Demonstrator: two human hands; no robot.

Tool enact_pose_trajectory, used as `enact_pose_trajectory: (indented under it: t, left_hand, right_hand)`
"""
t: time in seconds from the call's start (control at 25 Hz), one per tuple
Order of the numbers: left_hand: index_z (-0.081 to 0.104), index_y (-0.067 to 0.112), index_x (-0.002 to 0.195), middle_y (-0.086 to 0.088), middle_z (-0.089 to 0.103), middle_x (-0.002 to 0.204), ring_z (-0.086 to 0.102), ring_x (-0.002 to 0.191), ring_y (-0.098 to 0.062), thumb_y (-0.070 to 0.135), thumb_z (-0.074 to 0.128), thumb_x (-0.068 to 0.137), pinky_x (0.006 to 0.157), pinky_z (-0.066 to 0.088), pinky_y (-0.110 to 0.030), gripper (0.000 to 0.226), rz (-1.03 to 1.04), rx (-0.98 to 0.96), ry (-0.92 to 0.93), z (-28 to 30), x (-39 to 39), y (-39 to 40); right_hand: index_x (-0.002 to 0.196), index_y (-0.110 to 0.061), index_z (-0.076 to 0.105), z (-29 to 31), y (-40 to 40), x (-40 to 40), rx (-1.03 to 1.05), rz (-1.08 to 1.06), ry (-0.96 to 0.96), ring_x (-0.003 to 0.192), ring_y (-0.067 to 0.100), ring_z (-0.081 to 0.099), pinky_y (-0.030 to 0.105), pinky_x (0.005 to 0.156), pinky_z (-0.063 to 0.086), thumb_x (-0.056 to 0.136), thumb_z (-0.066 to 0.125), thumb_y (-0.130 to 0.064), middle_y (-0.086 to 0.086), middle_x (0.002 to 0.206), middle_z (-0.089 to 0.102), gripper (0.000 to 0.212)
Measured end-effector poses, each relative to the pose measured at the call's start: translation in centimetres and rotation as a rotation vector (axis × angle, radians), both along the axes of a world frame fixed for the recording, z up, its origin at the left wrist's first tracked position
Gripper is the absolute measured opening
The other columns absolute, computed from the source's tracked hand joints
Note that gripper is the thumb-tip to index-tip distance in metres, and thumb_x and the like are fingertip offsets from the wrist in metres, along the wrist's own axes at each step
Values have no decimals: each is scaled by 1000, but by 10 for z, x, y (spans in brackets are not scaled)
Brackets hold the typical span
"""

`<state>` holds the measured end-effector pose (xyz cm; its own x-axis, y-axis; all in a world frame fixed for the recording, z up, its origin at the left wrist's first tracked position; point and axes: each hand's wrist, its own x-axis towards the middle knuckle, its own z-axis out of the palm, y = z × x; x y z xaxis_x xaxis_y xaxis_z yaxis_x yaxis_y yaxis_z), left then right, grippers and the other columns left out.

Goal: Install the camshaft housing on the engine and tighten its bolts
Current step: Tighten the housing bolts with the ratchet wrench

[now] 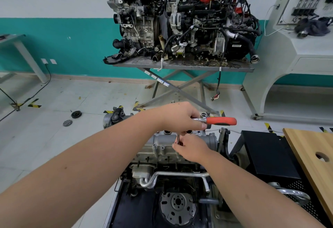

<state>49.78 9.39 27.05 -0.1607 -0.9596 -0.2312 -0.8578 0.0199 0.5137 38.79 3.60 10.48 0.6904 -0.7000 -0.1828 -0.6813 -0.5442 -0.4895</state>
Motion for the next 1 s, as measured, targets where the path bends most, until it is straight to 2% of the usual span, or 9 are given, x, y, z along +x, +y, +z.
enact_pose_trajectory:
  t: [0.16,0.28,0.44,0.56,0.76,0.92,1.0]
  left_hand:
    - [60,23,66,5,57,54,54,53,-13,50,65,92,56,38,-28,38,113,83,186,-2,-1,0]
    - [58,23,57,3,50,53,47,49,-15,40,67,93,53,32,-30,40,178,160,352,-2,-1,0]
    - [57,24,50,4,46,51,37,46,-12,37,66,94,49,27,-28,47,274,210,465,0,3,-1]
    - [54,23,55,5,45,51,36,47,-12,35,66,94,48,26,-27,43,301,223,502,0,6,-2]
    - [55,24,52,5,45,52,37,48,-12,36,67,93,47,27,-27,45,287,226,499,0,6,-4]
    - [56,25,48,6,44,51,36,47,-13,37,66,94,48,27,-25,48,294,217,515,-3,5,-8]
    - [58,28,46,7,43,50,35,46,-13,40,65,94,47,28,-25,50,276,199,488,-4,4,-8]
  right_hand:
    - [80,-25,50,5,8,1,-87,83,44,84,24,59,37,70,48,101,39,-42,0,83,61,30]
    - [85,-25,49,9,9,2,-51,99,58,90,26,60,44,82,52,103,39,-39,3,92,61,26]
    - [87,-23,50,12,9,3,-29,113,74,89,24,59,43,84,51,105,38,-36,0,87,58,25]
    - [82,-23,48,13,9,4,-35,137,73,81,21,56,39,79,49,105,39,-33,-5,77,52,26]
    - [79,-25,47,15,9,3,-38,138,86,79,19,56,38,78,48,105,39,-33,-4,79,54,29]
    - [85,-20,53,17,9,3,-49,152,100,82,20,57,37,79,48,105,39,-33,0,84,59,28]
    - [78,-18,53,20,8,4,-34,138,100,76,18,56,37,79,49,104,41,-31,1,79,59,31]
